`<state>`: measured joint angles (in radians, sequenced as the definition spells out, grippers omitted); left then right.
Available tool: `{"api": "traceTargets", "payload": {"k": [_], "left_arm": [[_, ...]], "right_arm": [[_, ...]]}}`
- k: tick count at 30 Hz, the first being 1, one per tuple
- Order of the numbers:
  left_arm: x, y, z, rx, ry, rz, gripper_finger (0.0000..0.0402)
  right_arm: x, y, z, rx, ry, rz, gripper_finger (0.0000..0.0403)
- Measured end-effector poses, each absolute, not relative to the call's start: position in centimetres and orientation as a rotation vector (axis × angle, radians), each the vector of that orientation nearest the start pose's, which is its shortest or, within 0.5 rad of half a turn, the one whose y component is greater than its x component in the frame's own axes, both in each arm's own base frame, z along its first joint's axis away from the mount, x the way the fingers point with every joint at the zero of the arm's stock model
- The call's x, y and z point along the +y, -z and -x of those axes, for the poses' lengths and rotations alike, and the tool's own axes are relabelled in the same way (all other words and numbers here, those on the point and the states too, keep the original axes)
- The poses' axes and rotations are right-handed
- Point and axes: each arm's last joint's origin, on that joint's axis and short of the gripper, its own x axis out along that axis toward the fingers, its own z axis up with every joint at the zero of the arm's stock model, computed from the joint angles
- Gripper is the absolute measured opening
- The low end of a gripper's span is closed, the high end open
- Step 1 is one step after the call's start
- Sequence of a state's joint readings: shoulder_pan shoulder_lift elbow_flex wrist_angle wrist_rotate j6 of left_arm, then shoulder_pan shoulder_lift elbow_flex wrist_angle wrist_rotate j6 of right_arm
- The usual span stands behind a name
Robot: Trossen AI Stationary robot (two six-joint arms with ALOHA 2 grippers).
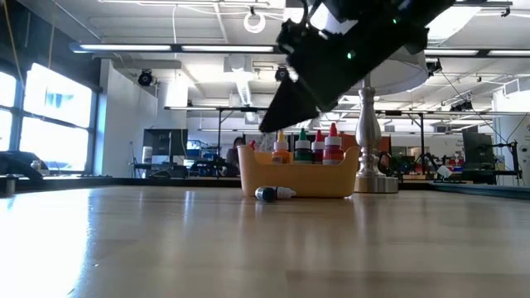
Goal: Pick & Place food coloring
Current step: Put the small green food coloring bottle into the yellow container
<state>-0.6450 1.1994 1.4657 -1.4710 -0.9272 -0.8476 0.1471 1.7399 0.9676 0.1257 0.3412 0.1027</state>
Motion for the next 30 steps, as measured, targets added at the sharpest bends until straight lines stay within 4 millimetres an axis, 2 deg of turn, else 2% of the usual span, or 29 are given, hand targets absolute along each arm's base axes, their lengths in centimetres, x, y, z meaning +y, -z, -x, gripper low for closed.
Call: {"api": "traceTargets", "payload": {"k": [5, 7, 10, 21, 27, 30], "left_arm": [[-9.2, -34.8, -16.0, 0.617, -0.596, 0.02, 0.0166], [-9.4, -33.7, -16.3, 0.61, -0.598, 0.027, 0.0166], [-9.7, -32.9, -16.7, 0.616, -0.59, 0.037, 0.0166], [-9.7, -32.9, -16.8, 0.57, -0.607, 0.036, 0.0166], [-9.7, -32.9, -16.8, 0.568, -0.609, 0.034, 0.0166], [-9.7, -32.9, -16.8, 0.568, -0.609, 0.034, 0.0166]], "right_arm": [[5.7, -14.6, -36.0, 0.64, 0.363, -0.009, 0.014], [5.8, -13.8, -36.1, 0.652, 0.384, -0.064, 0.0138], [5.8, -13.4, -36.2, 0.638, 0.415, -0.121, 0.0136], [5.0, -13.2, -36.4, 0.639, 0.409, -0.255, 0.0132], [5.1, -11.1, -36.6, 0.696, 0.404, -0.241, 0.0133], [5.0, -10.8, -36.5, 0.686, 0.451, -0.214, 0.0133]]}}
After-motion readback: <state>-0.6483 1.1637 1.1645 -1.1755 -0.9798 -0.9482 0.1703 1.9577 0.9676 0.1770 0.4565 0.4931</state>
